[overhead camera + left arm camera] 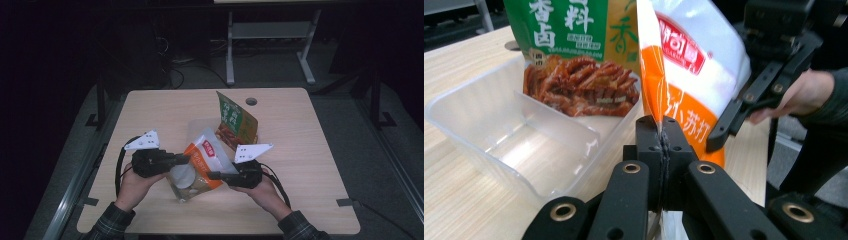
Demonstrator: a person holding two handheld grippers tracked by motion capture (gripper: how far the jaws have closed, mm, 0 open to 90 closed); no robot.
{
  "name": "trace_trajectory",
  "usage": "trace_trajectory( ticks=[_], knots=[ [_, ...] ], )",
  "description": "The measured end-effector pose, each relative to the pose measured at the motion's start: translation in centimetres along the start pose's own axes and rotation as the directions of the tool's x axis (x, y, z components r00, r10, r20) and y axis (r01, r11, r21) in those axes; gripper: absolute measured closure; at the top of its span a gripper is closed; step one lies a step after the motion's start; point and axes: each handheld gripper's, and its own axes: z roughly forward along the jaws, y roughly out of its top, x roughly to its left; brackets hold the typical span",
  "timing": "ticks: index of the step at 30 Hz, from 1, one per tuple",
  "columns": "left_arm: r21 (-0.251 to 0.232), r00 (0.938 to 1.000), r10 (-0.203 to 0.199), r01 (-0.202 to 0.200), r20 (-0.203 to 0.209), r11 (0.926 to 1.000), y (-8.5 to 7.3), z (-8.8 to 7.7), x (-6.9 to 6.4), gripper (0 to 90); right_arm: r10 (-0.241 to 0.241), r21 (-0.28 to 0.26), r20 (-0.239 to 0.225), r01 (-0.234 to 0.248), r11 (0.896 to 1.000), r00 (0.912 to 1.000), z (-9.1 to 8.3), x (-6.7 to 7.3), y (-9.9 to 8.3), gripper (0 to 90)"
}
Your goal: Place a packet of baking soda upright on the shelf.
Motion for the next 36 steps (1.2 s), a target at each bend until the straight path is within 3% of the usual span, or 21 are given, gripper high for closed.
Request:
trace_trajectory(
  ticks=[8, 17, 24, 29, 36],
  knots=[
    [0.086, 0.9992, 0.034, -0.032, -0.022, 0.9958, -0.7, 1.1, -0.1, 86.7, -0.022, 0.014, -0.006, 0.022, 1.0, 0.9997, -0.5, 0.2, 0.3, 90.0],
    [0.127, 0.9982, 0.048, -0.043, -0.037, 0.991, -1.2, 1.8, -0.1, 75.8, -0.041, 0.027, -0.024, 0.042, 0.999, 0.9989, -0.5, 0.5, 0.3, 90.0],
    [0.139, 0.9956, 0.067, -0.058, -0.065, 0.9886, -1.8, 1.6, -0.3, 55.3, -0.057, 0.041, -0.022, 0.058, 0.998, 0.9981, -0.8, 0.7, 0.4, 90.0],
    [0.153, 0.9962, 0.054, -0.043, -0.068, 0.9873, -3.2, 1.5, -0.5, 45.2, -0.061, 0.05, -0.018, 0.062, 0.997, 0.998, -1.2, 0.7, 0.4, 90.0],
    [0.233, 0.9978, 0.055, -0.045, -0.036, 0.9714, -6.5, 1.9, -1.3, 27.8, -0.074, 0.068, -0.015, 0.075, 0.995, 0.9972, -1.6, 0.8, 0.6, 90.0]
  ],
)
